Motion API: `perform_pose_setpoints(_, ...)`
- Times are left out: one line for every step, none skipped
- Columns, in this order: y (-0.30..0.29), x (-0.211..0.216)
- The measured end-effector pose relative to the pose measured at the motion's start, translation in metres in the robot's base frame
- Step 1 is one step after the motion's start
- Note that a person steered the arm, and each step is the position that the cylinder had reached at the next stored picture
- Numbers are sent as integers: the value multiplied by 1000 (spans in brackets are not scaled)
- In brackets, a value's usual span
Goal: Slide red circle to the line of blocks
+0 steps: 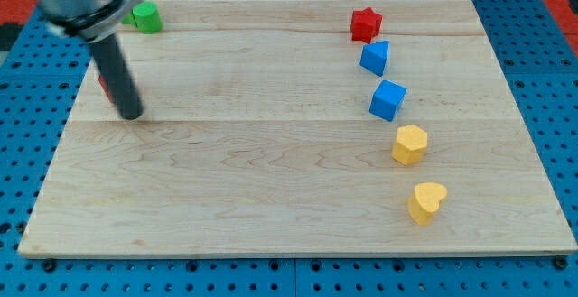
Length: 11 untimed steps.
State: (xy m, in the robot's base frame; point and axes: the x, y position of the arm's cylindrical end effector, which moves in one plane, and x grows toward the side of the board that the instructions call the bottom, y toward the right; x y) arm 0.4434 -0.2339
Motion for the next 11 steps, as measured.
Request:
perform_pose_setpoints(-50, -42)
perform_pose_setpoints(54, -60)
perform_pose_setpoints(153, -101)
perform_pose_setpoints(198, -58)
perform_pose_setpoints(237, -97)
perform_pose_setpoints(227, -142)
perform_pose_setpoints(221, -77)
perform_pose_setpoints(173, -90)
perform_pose_setpoints(202, -149)
perform_pose_setpoints(224, -177)
perform_pose_setpoints(226, -189)
